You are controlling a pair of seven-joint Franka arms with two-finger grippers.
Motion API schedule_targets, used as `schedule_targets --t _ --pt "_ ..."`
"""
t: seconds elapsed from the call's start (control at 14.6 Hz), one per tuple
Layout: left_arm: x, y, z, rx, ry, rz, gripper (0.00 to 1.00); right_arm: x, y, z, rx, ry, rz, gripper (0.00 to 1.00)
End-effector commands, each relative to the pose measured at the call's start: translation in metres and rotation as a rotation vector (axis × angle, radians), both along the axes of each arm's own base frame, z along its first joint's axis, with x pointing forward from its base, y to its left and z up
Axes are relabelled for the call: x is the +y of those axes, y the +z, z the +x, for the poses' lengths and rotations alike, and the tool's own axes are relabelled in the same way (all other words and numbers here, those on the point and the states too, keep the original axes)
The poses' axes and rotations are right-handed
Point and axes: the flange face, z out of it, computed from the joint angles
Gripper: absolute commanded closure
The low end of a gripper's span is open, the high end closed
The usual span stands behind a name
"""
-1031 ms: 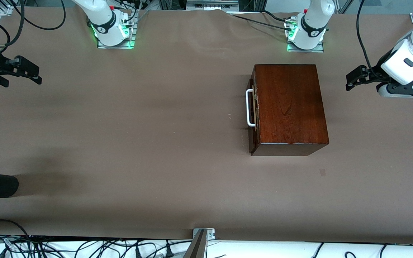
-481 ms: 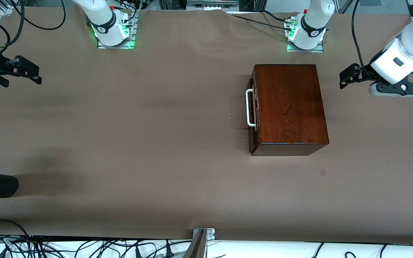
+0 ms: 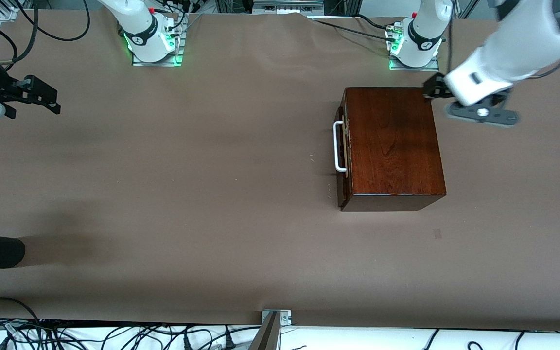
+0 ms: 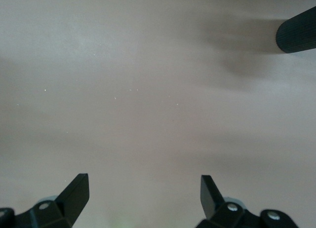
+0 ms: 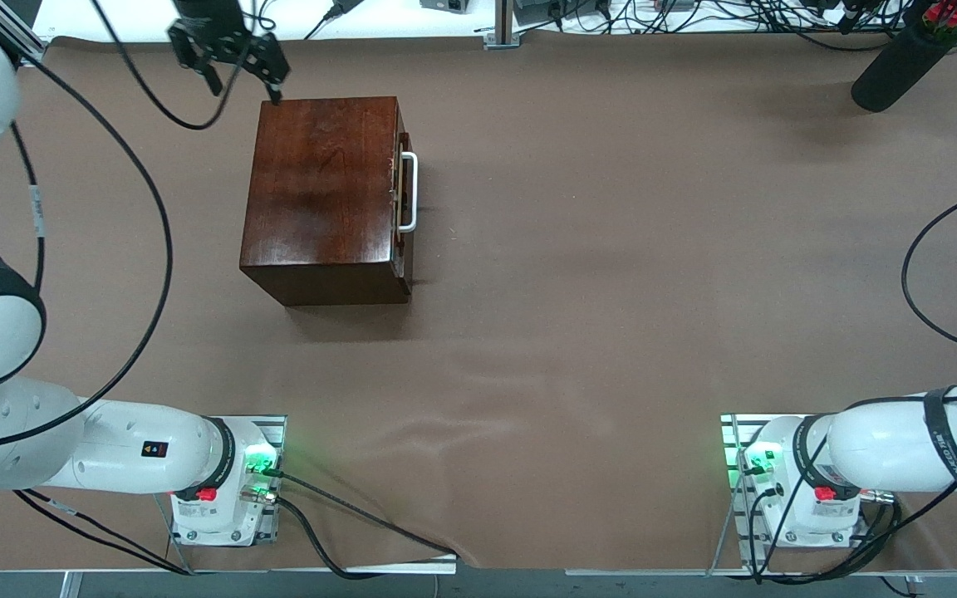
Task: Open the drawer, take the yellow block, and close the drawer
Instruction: 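Move the left gripper to the white drawer handle of the box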
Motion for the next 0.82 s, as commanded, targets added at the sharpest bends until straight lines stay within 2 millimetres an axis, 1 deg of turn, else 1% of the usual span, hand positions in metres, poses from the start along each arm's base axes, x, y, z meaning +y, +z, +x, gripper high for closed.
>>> schedule_targets --t 0.0,0.14,0.27,0.34,0.41,0.55,0.62,0.76 --pt "-0.049 -0.016 0.015 0.010 -0.004 -0.046 0.00 0.002 0.004 -0.002 0.000 -0.010 0.006 0.00" --pt "-0.097 -0.036 0.019 0.002 0.038 -0.047 0.00 0.002 0.004 -0.001 -0.001 -0.010 0.006 0.00" --pt "-0.145 -0.060 0.016 0.009 0.085 -0.033 0.00 0.002 0.005 -0.002 -0.001 -0.010 0.006 0.00" --pt "-0.168 -0.072 0.011 -0.005 0.094 -0.022 0.00 0.002 0.005 -0.002 -0.003 -0.010 0.006 0.00" --pt "-0.183 -0.081 0.009 -0.020 0.106 -0.018 0.00 0.003 0.005 -0.002 -0.003 -0.009 0.006 0.00" --pt "-0.202 -0.106 0.008 -0.012 0.102 -0.012 0.00 0.004 0.005 -0.002 -0.003 -0.009 0.006 0.00" --pt "-0.206 -0.119 0.009 -0.001 0.100 -0.012 0.00 0.004 0.005 -0.002 -0.001 -0.009 0.006 0.00" --pt "-0.206 -0.150 0.013 0.016 0.112 0.009 0.00 0.004 0.005 -0.001 -0.007 -0.009 0.006 0.00"
